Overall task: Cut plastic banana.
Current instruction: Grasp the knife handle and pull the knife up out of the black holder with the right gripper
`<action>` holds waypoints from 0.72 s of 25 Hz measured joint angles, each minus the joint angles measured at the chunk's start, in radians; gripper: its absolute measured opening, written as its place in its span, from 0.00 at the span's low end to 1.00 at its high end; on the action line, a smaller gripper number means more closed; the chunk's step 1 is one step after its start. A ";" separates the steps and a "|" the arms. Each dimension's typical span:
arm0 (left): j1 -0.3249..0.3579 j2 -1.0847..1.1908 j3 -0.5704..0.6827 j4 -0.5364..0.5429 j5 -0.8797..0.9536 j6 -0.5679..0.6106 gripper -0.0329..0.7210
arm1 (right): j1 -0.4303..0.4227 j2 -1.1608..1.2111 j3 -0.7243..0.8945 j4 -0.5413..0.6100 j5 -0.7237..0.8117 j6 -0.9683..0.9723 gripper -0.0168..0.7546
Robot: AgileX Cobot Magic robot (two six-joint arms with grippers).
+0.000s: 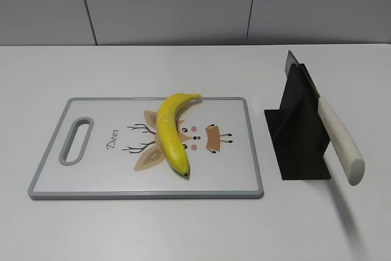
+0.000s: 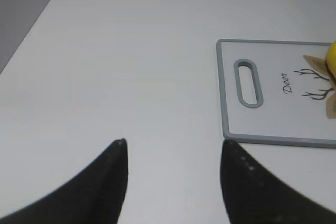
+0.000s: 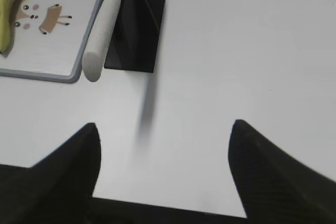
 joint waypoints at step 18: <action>0.000 0.000 0.000 0.000 0.000 0.000 0.77 | 0.000 0.693 -0.308 -0.006 0.134 0.011 0.78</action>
